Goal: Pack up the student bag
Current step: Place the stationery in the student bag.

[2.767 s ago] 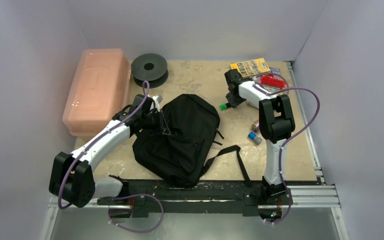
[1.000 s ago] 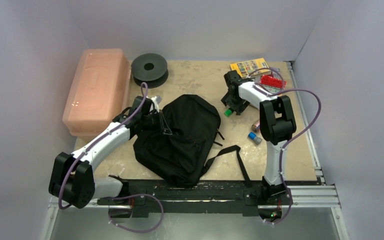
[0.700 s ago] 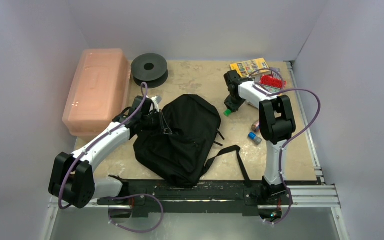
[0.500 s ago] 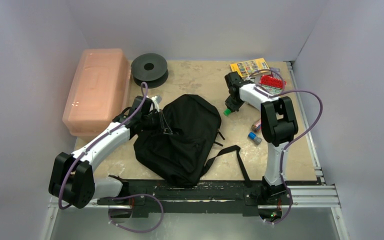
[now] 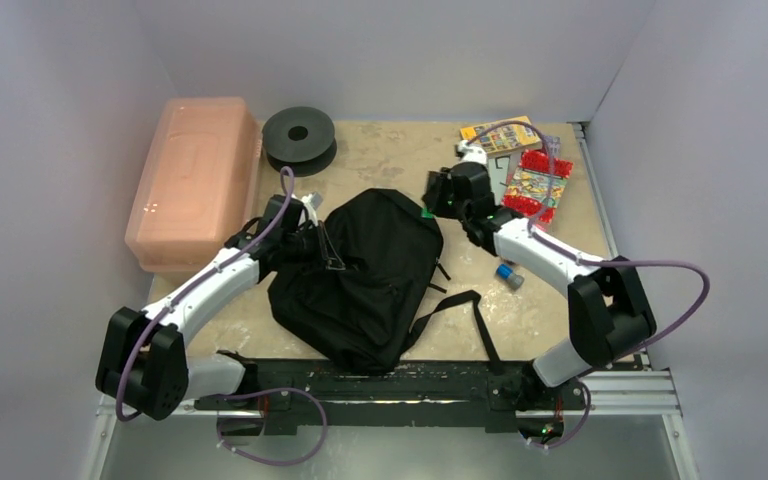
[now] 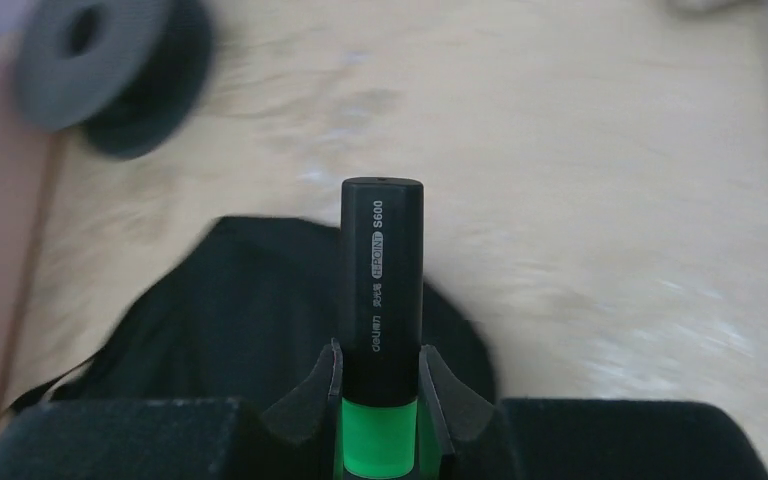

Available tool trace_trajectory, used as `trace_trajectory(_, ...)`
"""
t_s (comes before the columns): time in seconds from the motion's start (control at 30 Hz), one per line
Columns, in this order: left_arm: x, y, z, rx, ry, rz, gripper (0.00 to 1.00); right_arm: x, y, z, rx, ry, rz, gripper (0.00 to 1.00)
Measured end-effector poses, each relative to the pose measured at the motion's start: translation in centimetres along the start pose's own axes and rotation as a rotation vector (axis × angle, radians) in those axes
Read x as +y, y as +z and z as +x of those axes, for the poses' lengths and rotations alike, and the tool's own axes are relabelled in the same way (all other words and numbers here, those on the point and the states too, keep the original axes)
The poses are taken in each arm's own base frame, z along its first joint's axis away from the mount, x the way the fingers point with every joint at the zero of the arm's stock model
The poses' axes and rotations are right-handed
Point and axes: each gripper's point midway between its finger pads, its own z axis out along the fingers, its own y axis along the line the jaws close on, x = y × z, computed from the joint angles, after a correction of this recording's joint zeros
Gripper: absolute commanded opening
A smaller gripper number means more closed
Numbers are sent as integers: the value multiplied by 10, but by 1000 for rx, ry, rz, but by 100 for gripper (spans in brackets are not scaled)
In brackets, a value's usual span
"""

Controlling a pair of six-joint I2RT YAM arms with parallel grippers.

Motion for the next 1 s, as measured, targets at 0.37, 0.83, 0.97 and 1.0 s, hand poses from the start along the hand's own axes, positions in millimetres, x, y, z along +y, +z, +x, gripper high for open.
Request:
trace_trajectory(0.37, 0, -3, 1, -45, -10, 23, 0, 172, -34, 77, 102, -185, -597, 0)
trace_trajectory(0.83, 0, 0, -3, -84, -21, 38, 0, 168, -76, 173, 486, -244, -892, 0)
trace_trajectory(0.97, 4, 0, -2, -95, -21, 30, 0, 159, -78, 202, 601, -247, -932, 0)
trace_trajectory(1.0, 5, 1, -2, -99, -20, 28, 0, 157, -78, 207, 620, -249, -938, 0)
